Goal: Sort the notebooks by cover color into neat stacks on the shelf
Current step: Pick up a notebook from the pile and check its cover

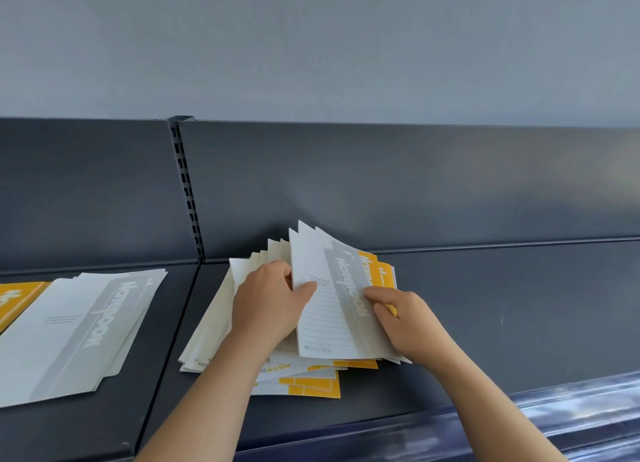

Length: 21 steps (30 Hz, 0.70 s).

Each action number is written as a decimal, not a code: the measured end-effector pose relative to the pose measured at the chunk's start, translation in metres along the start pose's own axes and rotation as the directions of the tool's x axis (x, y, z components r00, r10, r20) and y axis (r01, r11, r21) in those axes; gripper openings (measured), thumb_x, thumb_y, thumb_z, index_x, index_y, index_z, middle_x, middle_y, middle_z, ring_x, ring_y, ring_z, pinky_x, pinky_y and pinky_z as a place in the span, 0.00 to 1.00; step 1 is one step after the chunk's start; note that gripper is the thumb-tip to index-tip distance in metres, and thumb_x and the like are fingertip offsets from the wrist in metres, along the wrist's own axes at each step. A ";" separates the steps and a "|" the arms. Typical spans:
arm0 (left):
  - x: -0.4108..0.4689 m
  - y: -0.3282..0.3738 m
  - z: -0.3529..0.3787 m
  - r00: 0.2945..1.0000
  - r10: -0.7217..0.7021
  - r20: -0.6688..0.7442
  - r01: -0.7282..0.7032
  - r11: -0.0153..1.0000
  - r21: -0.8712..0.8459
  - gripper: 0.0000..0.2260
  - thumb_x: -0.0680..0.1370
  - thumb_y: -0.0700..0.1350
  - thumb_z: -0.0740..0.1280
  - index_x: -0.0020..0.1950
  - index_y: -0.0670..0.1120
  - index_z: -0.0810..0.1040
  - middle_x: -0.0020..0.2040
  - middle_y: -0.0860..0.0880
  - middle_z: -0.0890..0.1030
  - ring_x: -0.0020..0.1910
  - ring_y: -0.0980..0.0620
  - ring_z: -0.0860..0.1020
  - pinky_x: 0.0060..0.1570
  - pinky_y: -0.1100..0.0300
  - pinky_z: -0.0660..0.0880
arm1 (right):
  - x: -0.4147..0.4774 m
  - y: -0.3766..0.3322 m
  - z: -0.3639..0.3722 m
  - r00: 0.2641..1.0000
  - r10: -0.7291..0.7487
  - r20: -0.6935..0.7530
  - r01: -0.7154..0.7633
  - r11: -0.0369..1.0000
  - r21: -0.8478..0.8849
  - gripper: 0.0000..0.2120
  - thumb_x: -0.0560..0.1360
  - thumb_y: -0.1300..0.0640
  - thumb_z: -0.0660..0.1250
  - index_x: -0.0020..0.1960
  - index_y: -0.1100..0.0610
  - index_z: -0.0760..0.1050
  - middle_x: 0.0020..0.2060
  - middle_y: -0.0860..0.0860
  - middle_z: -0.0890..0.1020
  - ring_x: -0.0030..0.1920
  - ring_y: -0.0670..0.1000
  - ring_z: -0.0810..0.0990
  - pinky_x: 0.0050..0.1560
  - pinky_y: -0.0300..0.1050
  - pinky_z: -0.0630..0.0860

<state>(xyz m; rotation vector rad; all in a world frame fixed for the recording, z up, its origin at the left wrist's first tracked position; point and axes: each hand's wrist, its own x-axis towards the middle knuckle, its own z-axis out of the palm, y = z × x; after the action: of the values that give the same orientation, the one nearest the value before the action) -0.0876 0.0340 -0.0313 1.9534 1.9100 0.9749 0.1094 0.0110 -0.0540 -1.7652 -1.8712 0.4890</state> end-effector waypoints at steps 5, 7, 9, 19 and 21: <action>-0.001 -0.005 -0.005 0.998 -0.065 0.020 0.065 0.998 -0.018 0.15 0.77 0.51 0.65 0.35 0.45 0.68 0.31 0.52 0.73 0.27 0.55 0.68 0.27 0.63 0.61 | 0.002 -0.003 -0.002 0.998 0.058 0.012 -0.058 0.998 0.013 0.13 0.79 0.61 0.54 0.56 0.59 0.75 0.47 0.55 0.81 0.42 0.55 0.77 0.44 0.49 0.74; -0.004 -0.003 -0.007 0.998 -0.053 0.023 0.054 0.996 -0.072 0.10 0.79 0.49 0.63 0.41 0.46 0.71 0.35 0.54 0.74 0.29 0.56 0.69 0.27 0.65 0.61 | 0.001 -0.011 -0.003 0.999 0.045 0.023 -0.046 0.997 0.069 0.14 0.79 0.60 0.55 0.60 0.58 0.74 0.53 0.53 0.81 0.47 0.54 0.78 0.48 0.47 0.73; -0.007 -0.001 -0.010 0.999 -0.049 0.021 0.052 0.988 -0.146 0.06 0.80 0.48 0.61 0.47 0.47 0.72 0.38 0.55 0.74 0.30 0.57 0.70 0.26 0.66 0.61 | 0.001 -0.017 -0.004 0.999 0.036 0.016 -0.038 0.989 0.144 0.13 0.78 0.61 0.57 0.60 0.59 0.74 0.55 0.53 0.80 0.55 0.56 0.77 0.55 0.48 0.73; -0.022 -0.027 -0.041 0.986 -0.151 -0.077 0.127 0.958 -0.256 0.13 0.82 0.50 0.56 0.40 0.45 0.67 0.33 0.53 0.69 0.29 0.56 0.65 0.28 0.64 0.61 | 0.007 -0.062 0.004 0.994 -0.075 -0.078 0.102 0.888 0.448 0.14 0.75 0.61 0.65 0.57 0.46 0.76 0.46 0.44 0.81 0.41 0.43 0.80 0.25 0.30 0.70; -0.025 -0.038 -0.054 0.984 -0.173 -0.047 0.151 0.942 -0.300 0.09 0.80 0.46 0.57 0.43 0.43 0.70 0.35 0.51 0.73 0.29 0.55 0.66 0.28 0.63 0.63 | 0.009 -0.075 0.012 0.992 -0.093 -0.090 0.122 0.897 0.424 0.14 0.75 0.61 0.66 0.57 0.47 0.76 0.47 0.44 0.81 0.44 0.45 0.80 0.28 0.30 0.72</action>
<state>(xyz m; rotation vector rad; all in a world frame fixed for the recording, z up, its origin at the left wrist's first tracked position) -0.1481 -0.0003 -0.0205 1.5870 1.8049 1.2176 0.0418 0.0147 -0.0190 -1.3614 -1.6472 0.7270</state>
